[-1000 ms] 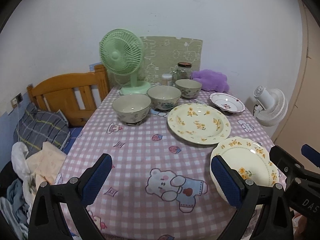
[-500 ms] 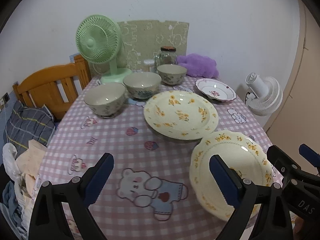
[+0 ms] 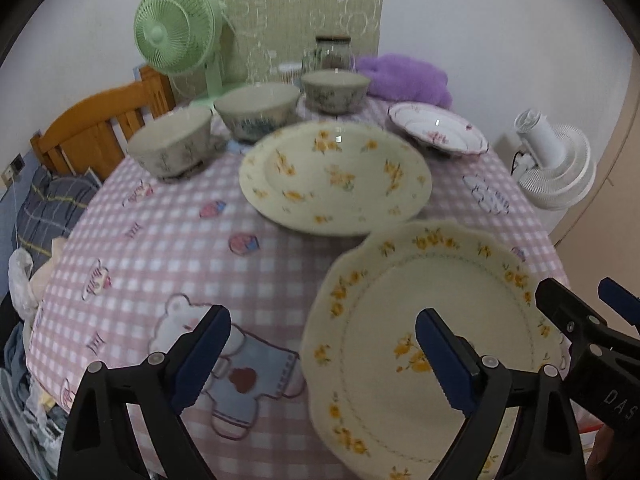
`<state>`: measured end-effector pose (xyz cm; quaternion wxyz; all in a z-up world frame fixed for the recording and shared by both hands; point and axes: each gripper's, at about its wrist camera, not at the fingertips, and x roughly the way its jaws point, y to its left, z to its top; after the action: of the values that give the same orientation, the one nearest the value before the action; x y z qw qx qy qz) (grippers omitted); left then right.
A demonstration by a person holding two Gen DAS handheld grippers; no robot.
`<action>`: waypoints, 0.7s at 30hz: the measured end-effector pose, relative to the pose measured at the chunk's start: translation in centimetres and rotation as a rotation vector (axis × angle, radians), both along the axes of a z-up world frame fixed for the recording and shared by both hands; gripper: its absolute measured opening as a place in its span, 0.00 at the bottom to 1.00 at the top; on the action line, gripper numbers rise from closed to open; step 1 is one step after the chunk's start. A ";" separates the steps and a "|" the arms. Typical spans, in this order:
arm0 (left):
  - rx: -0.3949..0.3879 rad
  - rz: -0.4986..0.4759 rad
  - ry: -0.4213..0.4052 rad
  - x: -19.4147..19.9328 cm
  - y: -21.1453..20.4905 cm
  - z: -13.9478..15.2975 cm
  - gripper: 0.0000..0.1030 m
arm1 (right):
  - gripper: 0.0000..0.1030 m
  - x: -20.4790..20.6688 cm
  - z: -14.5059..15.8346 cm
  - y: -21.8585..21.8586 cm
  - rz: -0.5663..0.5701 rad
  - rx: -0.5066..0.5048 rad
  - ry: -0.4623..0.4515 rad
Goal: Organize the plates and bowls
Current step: 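Grasp the large yellow-flowered plate rim with the right tool and lift, then carry the tilted large plate with the right tool across the table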
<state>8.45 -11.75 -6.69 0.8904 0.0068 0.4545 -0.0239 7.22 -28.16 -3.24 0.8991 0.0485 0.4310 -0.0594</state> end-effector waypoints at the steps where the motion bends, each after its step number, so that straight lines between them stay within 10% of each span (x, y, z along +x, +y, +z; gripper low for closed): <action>1: 0.002 0.004 0.010 0.1 -0.2 -0.4 0.91 | 0.97 0.2 -0.4 -0.2 0.004 0.005 0.010; 21: 0.011 0.024 0.137 2.1 -2.8 -4.3 0.76 | 0.70 3.4 -6.4 -1.7 0.118 0.055 0.169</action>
<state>10.60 -14.56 -11.01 0.8575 0.0046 0.5144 -0.0112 10.59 -29.86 -9.61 0.8598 0.0423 0.5089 0.0015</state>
